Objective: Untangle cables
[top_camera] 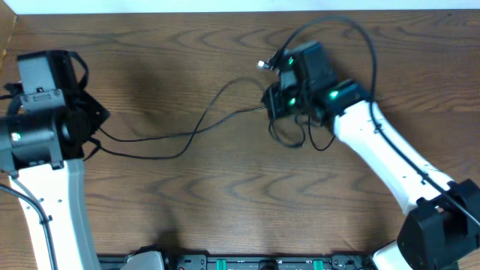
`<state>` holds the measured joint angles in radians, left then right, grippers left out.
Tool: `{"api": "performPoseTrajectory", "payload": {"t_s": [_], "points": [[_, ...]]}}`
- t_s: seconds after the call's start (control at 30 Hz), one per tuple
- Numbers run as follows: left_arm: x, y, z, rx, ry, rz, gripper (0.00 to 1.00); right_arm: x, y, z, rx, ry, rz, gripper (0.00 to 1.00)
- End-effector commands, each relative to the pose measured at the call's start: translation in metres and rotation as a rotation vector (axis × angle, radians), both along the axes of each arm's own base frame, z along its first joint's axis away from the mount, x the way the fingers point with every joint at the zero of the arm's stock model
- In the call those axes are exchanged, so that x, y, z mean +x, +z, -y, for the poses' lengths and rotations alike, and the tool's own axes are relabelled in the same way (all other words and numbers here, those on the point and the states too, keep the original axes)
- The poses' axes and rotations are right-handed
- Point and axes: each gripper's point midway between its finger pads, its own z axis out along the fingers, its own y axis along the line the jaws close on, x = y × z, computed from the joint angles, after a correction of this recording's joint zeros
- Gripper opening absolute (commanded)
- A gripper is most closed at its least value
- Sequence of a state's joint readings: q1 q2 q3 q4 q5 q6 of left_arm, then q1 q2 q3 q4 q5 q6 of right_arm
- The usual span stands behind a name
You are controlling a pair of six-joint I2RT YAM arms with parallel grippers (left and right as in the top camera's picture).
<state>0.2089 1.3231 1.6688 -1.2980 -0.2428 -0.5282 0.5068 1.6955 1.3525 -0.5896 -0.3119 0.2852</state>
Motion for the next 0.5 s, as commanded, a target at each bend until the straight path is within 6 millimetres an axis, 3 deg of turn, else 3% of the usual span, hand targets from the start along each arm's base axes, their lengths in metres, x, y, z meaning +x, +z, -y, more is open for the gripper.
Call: {"api": "performPoseTrajectory", "payload": {"t_s": [0.0,0.1,0.2,0.27,0.33,0.37,0.4,0.47], "points": [[-0.003,-0.006,-0.027,0.022,0.110,-0.031,0.08,-0.025,-0.030,-0.010,-0.036,0.037,-0.060,0.01],[-0.005,-0.017,-0.041,0.010,0.158,-0.072,0.08,-0.037,-0.053,-0.009,-0.093,0.041,-0.064,0.01],[-0.008,-0.027,-0.049,-0.007,0.189,-0.118,0.22,-0.048,-0.066,-0.014,-0.107,0.062,-0.068,0.03],[-0.005,-0.033,-0.047,-0.046,0.182,-0.123,0.40,-0.052,-0.069,-0.017,-0.107,0.074,-0.067,0.07],[0.000,-0.038,-0.040,-0.098,0.158,-0.115,0.47,-0.054,-0.070,-0.020,-0.105,0.079,-0.064,0.23],[0.003,-0.039,-0.035,-0.124,0.144,-0.109,0.48,-0.053,-0.070,-0.020,-0.106,0.076,-0.061,0.44],[0.004,-0.040,-0.031,-0.145,0.130,-0.106,0.48,-0.051,-0.070,-0.018,-0.112,0.057,-0.060,0.56],[0.009,-0.042,-0.022,-0.185,0.069,-0.101,0.48,-0.045,-0.072,-0.010,-0.136,-0.017,-0.062,0.62]]}}
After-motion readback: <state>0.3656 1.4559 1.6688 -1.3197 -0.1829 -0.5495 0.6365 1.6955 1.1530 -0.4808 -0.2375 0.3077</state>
